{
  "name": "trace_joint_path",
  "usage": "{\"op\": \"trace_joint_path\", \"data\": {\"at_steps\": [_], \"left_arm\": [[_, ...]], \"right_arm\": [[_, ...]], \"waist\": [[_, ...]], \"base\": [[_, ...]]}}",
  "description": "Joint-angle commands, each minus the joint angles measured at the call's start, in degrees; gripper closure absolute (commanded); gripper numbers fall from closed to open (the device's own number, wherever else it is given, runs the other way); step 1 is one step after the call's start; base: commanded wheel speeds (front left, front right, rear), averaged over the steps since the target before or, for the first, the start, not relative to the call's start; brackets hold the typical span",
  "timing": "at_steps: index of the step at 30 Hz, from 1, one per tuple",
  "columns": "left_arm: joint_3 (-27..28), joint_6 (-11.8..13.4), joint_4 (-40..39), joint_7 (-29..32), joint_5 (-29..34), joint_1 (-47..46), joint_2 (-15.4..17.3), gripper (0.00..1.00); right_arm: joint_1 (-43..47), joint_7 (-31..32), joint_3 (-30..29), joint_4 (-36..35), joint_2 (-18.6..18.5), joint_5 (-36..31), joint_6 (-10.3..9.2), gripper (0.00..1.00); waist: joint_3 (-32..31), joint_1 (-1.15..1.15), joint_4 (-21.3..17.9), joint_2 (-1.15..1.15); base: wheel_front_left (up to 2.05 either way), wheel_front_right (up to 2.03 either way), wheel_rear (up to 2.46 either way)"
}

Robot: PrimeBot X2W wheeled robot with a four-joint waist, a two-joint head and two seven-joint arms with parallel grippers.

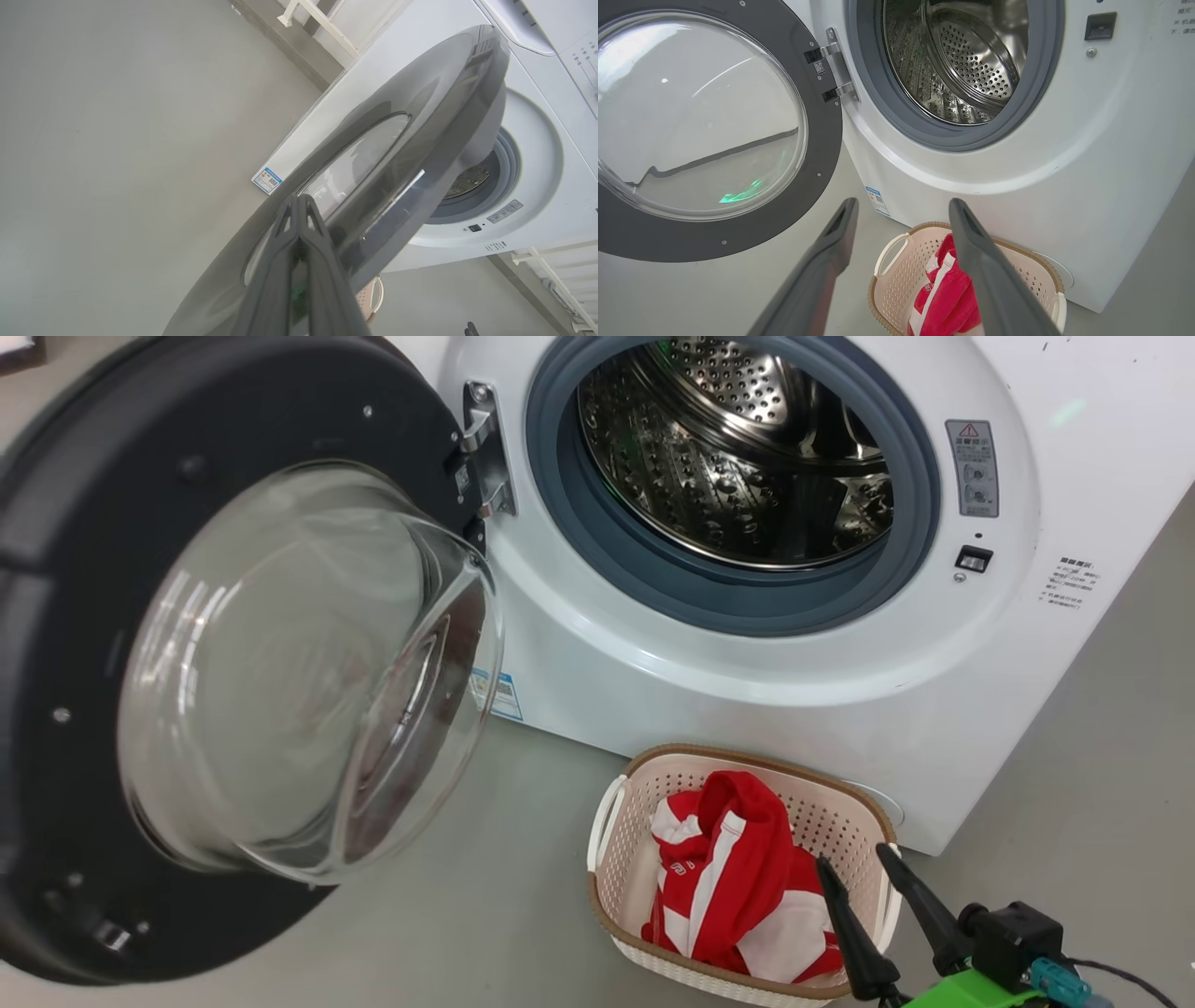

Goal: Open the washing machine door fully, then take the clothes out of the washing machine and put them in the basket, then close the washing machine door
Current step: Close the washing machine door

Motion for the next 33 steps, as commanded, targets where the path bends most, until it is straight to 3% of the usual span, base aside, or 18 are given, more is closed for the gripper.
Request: {"op": "trace_joint_path", "data": {"at_steps": [1, 17, 33], "left_arm": [[-0.29, -0.82, -3.86, 1.99, -2.15, 0.94, 1.88, 1.0], [-3.66, -0.82, -17.29, 4.78, -12.59, 5.99, 2.93, 1.0], [-13.28, -0.82, -29.69, 1.9, -16.71, 6.58, 1.98, 1.0]], "right_arm": [[-0.32, -0.37, 1.3, -1.34, -0.16, -0.11, 0.36, 0.0], [-0.16, -0.37, 0.96, -1.64, -0.56, -0.28, 0.36, 0.0], [-0.95, -0.37, 0.65, -1.85, -0.68, -0.55, 0.36, 0.0]], "waist": [[-0.4, 0.0, -0.12, 0.0], [-0.4, 0.0, -1.24, 0.0], [0.17, 0.0, -3.51, 0.0]], "base": [[0.0, 0.0, 0.0], [0.0, 0.0, 0.0], [0.0, 0.0, 0.0]]}}
